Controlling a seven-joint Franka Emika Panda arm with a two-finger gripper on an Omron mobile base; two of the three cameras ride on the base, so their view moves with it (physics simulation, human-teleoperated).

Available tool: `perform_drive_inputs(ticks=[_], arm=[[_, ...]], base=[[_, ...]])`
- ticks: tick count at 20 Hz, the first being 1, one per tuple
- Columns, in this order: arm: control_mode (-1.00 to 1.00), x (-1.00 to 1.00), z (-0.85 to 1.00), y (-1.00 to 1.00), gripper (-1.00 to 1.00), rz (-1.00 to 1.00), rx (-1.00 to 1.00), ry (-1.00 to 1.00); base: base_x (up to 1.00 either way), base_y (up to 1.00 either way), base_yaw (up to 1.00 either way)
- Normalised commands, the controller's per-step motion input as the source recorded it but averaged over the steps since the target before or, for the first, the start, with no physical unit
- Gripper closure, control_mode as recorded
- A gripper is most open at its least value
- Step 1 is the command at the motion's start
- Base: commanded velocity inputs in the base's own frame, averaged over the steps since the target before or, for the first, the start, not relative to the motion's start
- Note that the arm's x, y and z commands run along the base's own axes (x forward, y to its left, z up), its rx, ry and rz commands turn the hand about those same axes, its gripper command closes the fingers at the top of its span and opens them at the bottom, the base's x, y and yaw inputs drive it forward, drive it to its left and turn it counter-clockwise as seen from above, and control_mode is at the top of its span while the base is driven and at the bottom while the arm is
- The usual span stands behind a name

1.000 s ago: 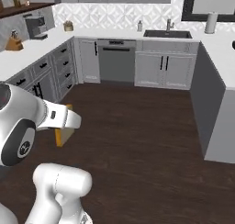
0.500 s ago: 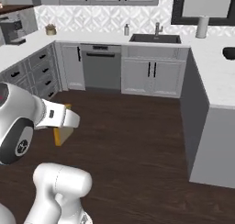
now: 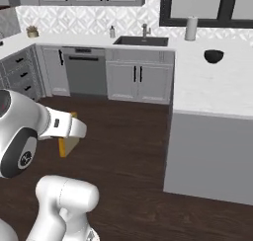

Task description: Start the toaster. Once the lever pops up, take the bread to the plate on the dining counter.

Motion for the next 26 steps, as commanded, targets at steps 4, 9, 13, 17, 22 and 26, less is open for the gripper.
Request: perform_drive_inputs(ticks=[4, 9, 13, 17, 22, 26], arm=[[1.00, 0.00, 0.00, 0.00, 1.00, 0.00, 0.00, 0.00], [1.00, 0.00, 0.00, 0.00, 1.00, 0.00, 0.00, 0.00], [1.00, 0.00, 0.00, 0.00, 1.00, 0.00, 0.00, 0.00], [1.00, 0.00, 0.00, 0.00, 1.00, 0.00, 0.00, 0.00], [1.00, 0.00, 0.00, 0.00, 1.00, 0.00, 0.00, 0.00], [1.00, 0.00, 0.00, 0.00, 1.00, 0.00, 0.00, 0.00]], base=[[0.23, -1.00, -0.03], [0.35, -1.00, 0.00], [0.54, -1.00, 0.00], [0.84, -1.00, 0.00], [0.88, -1.00, 0.00], [0.68, -1.00, 0.03]])
